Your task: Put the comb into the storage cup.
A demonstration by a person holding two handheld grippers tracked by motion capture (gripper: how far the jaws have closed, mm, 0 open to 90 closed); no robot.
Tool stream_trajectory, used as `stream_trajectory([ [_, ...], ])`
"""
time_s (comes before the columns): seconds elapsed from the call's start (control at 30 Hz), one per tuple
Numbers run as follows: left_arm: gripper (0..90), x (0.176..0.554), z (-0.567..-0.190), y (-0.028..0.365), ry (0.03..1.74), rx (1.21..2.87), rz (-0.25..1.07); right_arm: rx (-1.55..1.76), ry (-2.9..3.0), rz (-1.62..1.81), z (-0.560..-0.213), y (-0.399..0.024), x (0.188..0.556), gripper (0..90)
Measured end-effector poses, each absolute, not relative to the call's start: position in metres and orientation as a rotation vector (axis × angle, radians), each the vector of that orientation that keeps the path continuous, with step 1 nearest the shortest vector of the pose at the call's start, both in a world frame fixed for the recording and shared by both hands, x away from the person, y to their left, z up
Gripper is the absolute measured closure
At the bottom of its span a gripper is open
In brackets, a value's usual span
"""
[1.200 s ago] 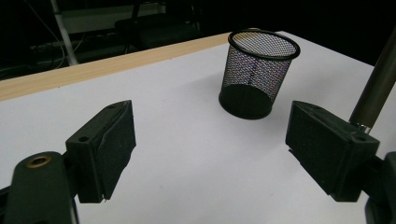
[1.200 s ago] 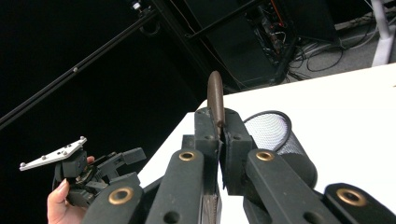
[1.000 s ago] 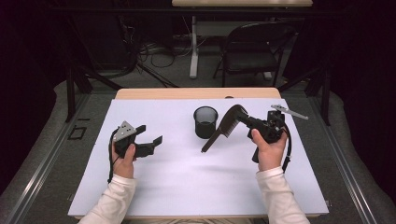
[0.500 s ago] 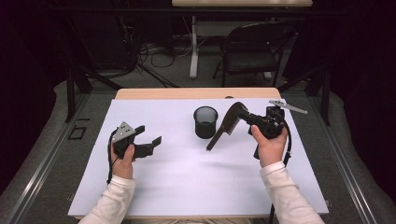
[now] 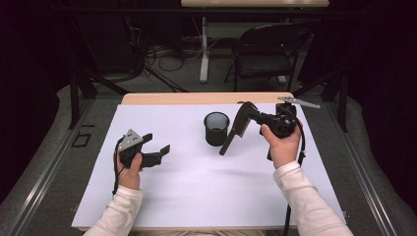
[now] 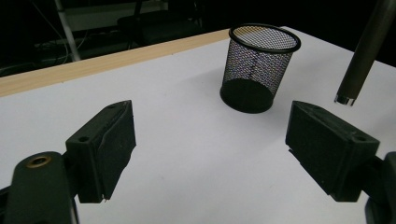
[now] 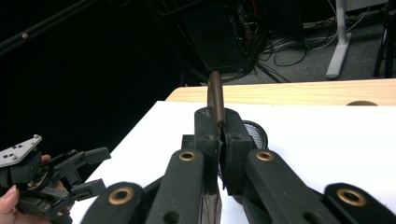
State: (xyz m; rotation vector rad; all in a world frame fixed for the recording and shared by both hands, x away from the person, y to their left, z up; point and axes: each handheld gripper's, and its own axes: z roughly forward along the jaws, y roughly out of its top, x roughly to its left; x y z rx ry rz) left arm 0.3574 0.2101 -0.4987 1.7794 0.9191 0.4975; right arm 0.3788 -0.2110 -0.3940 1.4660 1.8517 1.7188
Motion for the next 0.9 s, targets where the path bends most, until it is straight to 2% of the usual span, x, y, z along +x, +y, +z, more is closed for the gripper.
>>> stream_trajectory([
  [0.9, 16.2, 0.358, -0.498, 0.214, 0.930, 1.767, 0.499, 1.427, 1.870, 1.620, -0.365, -0.190, 0.404, 87.6],
])
